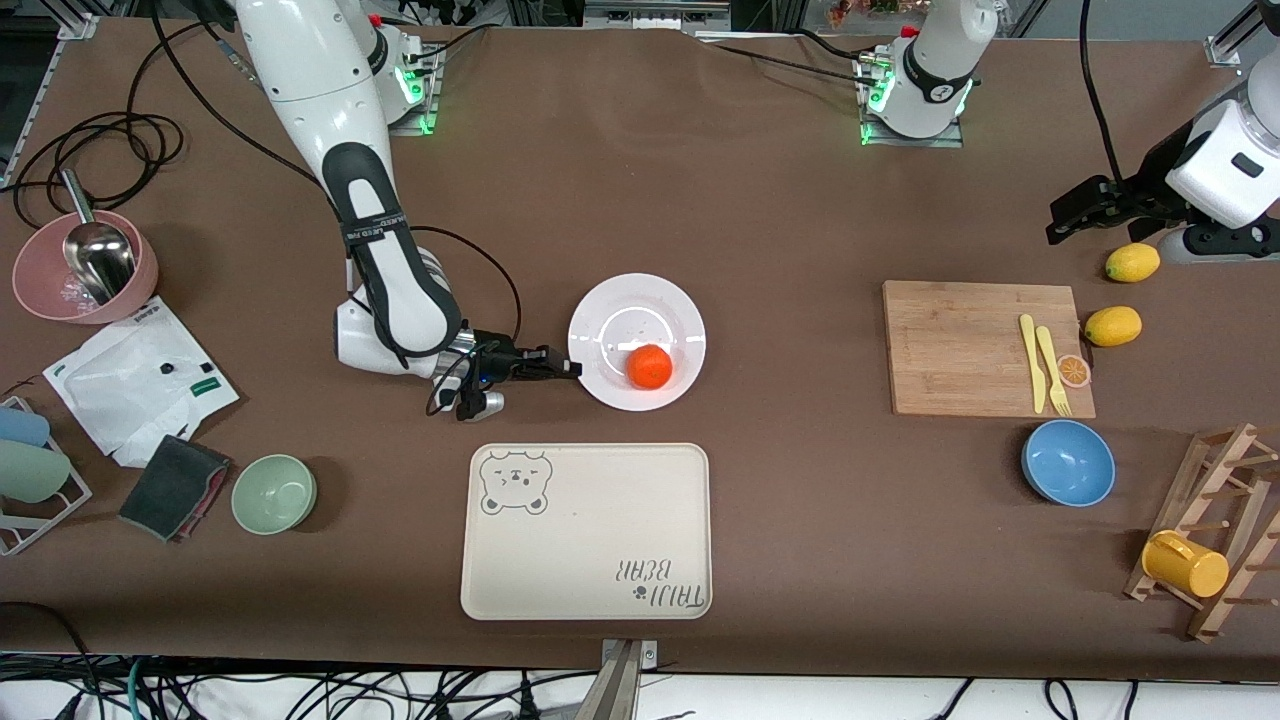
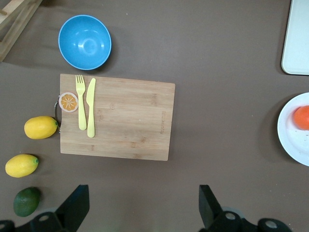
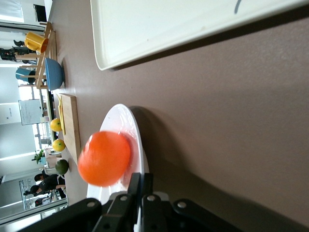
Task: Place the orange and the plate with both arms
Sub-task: 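Grasp the white plate rim with the right gripper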
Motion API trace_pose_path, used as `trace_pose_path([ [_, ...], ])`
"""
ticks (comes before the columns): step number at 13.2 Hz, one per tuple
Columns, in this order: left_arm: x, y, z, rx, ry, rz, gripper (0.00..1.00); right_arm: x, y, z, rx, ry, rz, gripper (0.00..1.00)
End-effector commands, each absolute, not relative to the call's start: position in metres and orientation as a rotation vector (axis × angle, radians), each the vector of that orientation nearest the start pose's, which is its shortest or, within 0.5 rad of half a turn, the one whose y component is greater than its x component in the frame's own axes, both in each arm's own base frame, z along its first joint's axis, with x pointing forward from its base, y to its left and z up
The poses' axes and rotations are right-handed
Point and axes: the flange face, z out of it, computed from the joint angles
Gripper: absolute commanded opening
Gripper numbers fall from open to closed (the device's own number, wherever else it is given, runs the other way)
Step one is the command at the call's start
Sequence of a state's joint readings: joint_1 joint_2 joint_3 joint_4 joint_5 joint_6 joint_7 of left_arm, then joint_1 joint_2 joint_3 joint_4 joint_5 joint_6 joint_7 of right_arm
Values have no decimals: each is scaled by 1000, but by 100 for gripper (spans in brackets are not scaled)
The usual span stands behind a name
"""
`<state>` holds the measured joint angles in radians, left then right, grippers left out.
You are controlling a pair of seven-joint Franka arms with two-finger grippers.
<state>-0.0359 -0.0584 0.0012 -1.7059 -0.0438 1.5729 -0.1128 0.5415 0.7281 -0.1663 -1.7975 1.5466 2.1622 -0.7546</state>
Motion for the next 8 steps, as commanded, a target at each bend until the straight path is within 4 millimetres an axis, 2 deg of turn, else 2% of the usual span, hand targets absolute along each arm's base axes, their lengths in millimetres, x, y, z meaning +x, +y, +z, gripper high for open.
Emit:
trace_pose_path([
  [1,535,-22,599,-3164,-93,127,100,592,274,145,-2143,32,33,0],
  [4,535,-22,599,-3164,-93,127,100,594,274,148,-2139,15,28,0],
  [8,535,-23,599,-3162,-91,127,100,612,262,165,-2081,-46,3,0],
])
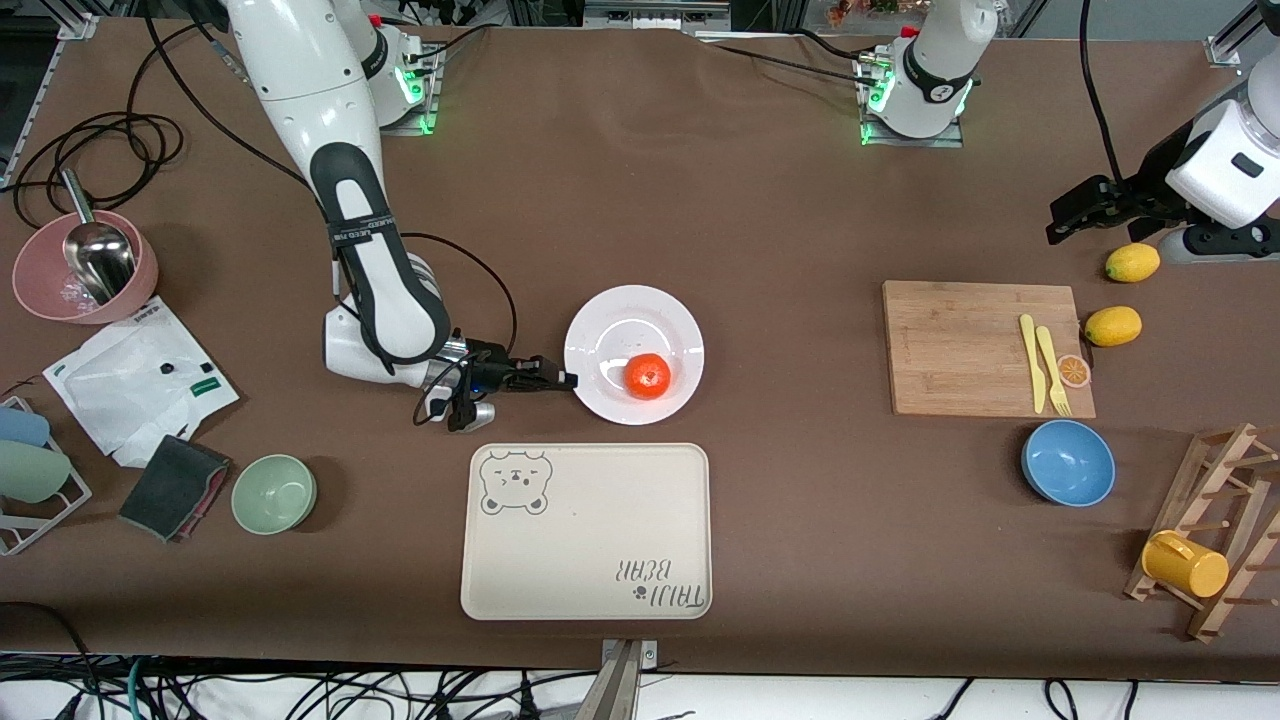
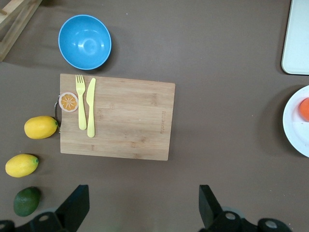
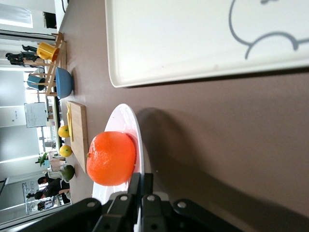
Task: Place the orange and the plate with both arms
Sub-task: 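Slide the plate with the right gripper onto the bear-print tray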
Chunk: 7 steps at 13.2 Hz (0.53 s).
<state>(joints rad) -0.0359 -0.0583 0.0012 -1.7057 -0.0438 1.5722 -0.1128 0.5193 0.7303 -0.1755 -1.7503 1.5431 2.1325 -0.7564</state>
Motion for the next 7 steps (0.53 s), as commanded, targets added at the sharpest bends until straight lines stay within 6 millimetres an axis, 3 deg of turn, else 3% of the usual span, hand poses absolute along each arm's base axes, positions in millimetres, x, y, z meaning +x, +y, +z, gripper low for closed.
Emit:
trace_pose_path([
  [1,535,-22,599,-3164,-93,127,100,615,260,169,-2064,-61,-1,0],
  [3,535,-23,599,-3164,-91,127,100,625,251,176,-2053,-102,-47,0],
  [7,535,-22,599,-3164,-96,127,100,664,238,182,-2037,-139,-149,0],
])
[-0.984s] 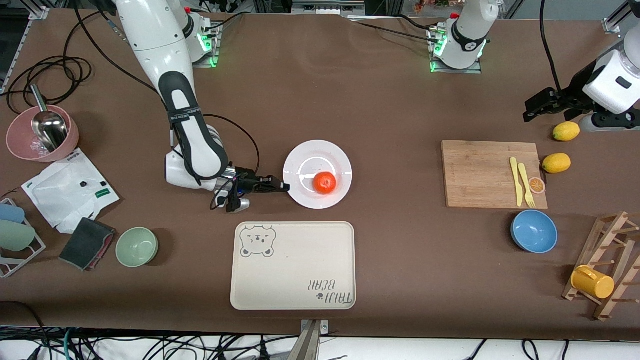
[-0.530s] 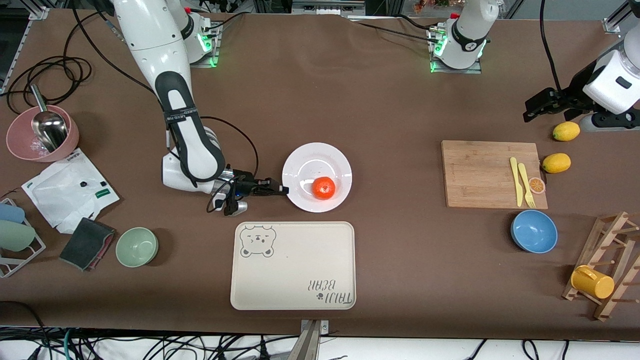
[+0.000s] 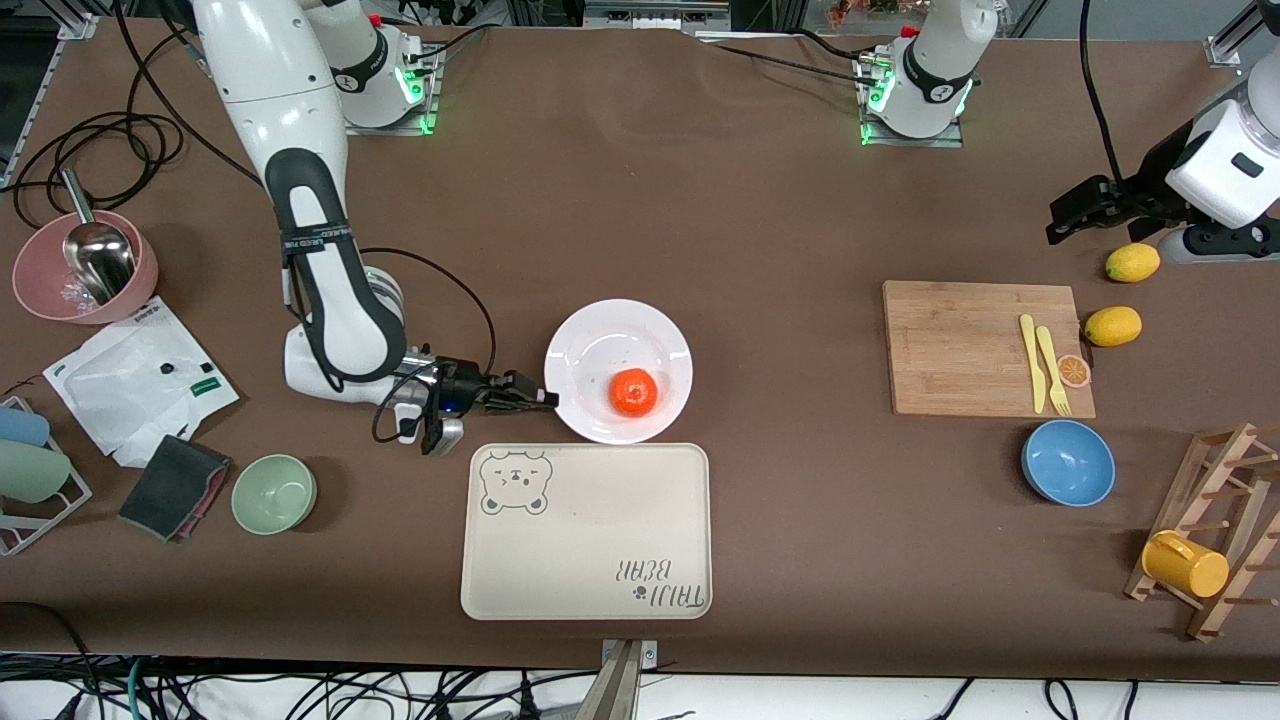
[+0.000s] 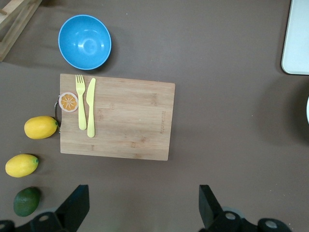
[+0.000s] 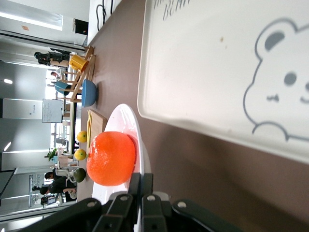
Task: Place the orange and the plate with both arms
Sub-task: 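Slide the plate with the right gripper onto the bear-print tray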
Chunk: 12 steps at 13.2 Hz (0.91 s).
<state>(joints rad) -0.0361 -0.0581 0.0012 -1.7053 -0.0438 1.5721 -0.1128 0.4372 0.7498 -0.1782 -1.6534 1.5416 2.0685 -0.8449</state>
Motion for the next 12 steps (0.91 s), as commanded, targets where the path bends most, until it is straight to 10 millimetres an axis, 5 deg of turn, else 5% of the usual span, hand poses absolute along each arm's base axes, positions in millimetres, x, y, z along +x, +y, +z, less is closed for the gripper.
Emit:
trace_pose_path([
  [1,535,-23,599,-3164,-93,127,100,677,235,182,-2033,-136,-172,0],
  [8,535,-24,599,-3163,-91,127,100,752,192,169,-2041,-28,-328,0],
  [12,535,-24,599,-3163,-91,127,100,766,184,157,-2019,78,-405,0],
])
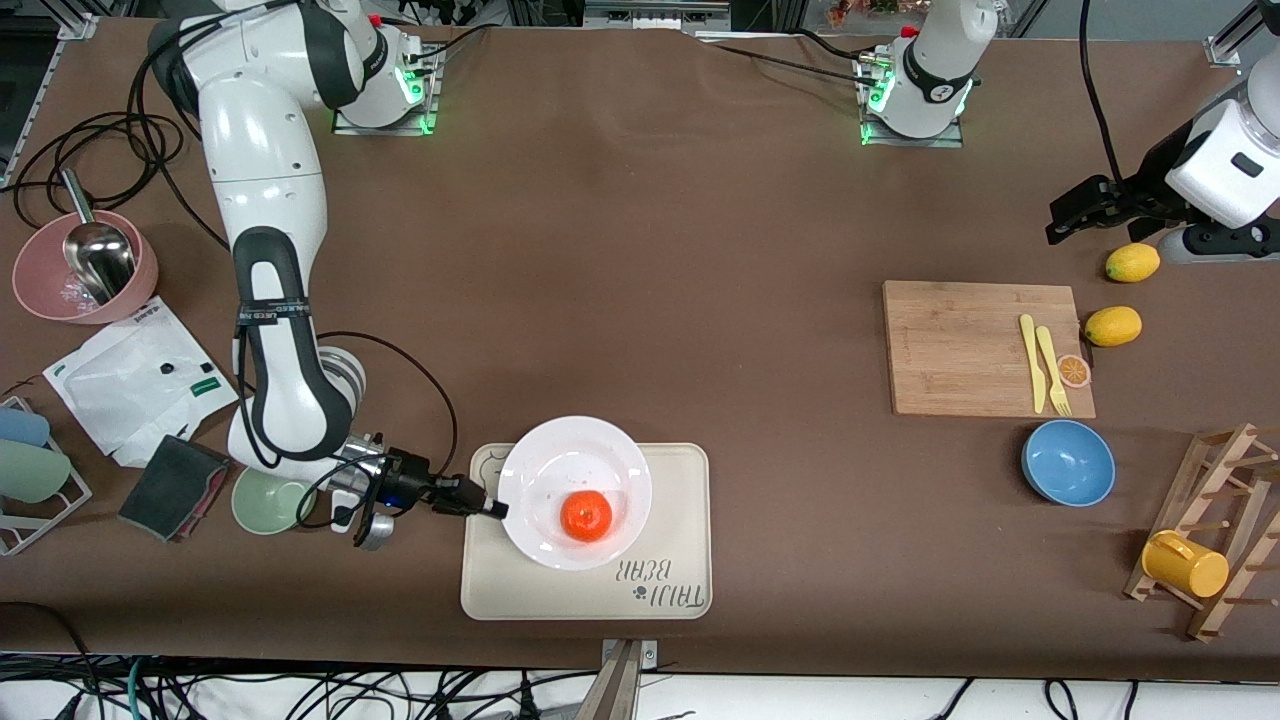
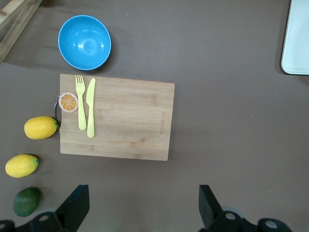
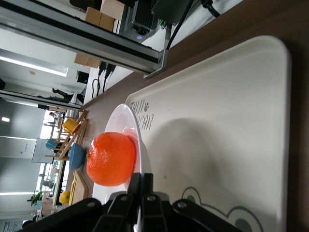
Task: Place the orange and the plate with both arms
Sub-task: 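Slide the plate with the right gripper onto the bear-print tray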
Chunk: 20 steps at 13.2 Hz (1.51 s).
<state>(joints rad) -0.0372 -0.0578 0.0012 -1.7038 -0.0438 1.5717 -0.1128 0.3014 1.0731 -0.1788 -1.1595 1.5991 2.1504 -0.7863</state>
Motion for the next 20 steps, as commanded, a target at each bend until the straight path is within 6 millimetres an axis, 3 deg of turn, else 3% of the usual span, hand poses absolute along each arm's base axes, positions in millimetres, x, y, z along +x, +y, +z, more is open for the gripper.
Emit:
trace_pose_path([
  [1,535,-24,599,-3163,-91,127,100,767,181,156,-2017,109,-425,0],
  [8,535,-25,600,-3164,-88,124,100,768,186,135,-2035,140,-446,0],
  [19,535,-24,600,-3164,-86,124,100,763,186,121,-2043,149,-424,0],
  [20,535,-24,600,-3164,-86,124,100,763,186,121,-2043,149,-424,18],
])
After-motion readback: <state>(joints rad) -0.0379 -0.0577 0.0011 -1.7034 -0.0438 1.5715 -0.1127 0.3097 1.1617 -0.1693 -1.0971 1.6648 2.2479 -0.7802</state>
